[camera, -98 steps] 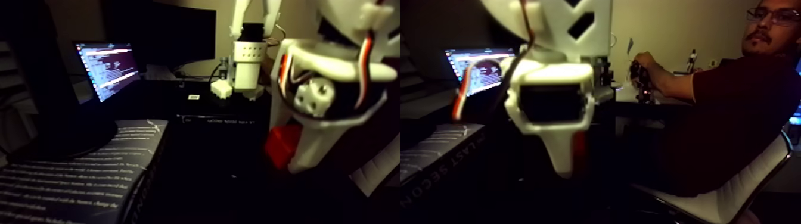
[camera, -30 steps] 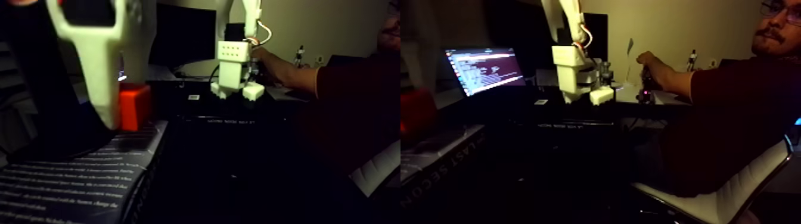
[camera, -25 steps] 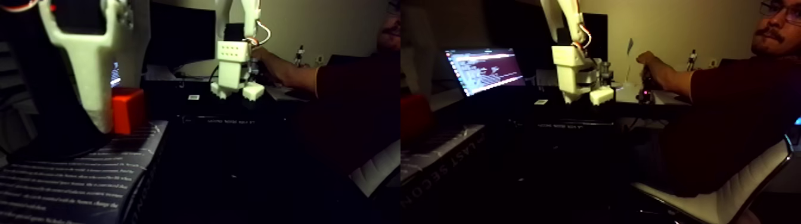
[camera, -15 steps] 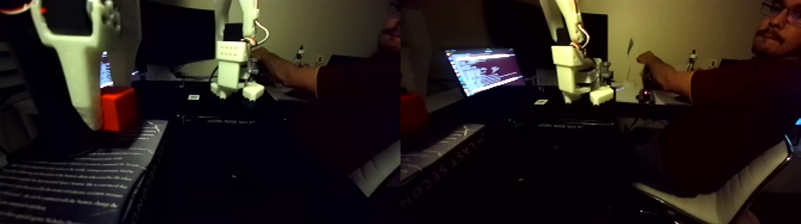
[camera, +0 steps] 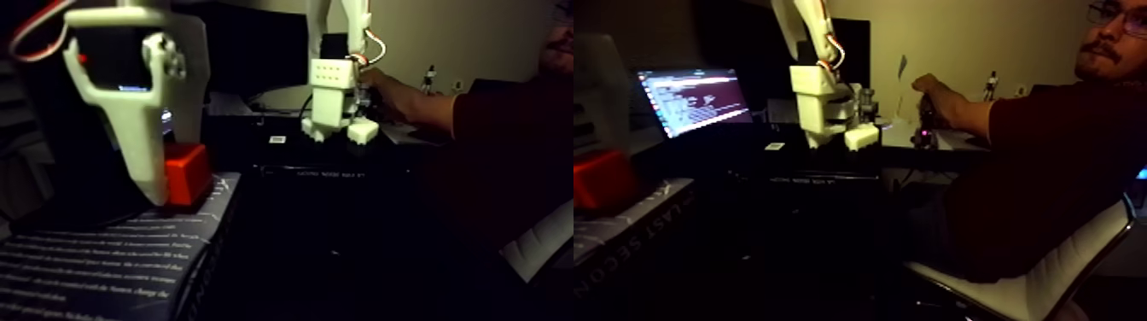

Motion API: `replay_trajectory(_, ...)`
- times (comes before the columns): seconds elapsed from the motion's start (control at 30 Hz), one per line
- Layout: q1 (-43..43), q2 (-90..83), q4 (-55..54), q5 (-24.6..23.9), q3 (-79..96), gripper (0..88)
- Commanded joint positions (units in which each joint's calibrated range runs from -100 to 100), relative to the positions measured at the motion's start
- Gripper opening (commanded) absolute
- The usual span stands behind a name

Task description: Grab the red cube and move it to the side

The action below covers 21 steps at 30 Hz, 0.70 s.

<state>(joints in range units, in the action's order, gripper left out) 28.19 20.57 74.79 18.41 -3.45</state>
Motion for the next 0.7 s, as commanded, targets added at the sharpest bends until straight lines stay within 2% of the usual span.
replay_trajectory(0.0,-0.5,0.3,-0.4,0.2,0.3,12.5)
replay_trajectory(0.67,-0.5,1.4,-1.9,0.2,0.3,12.5)
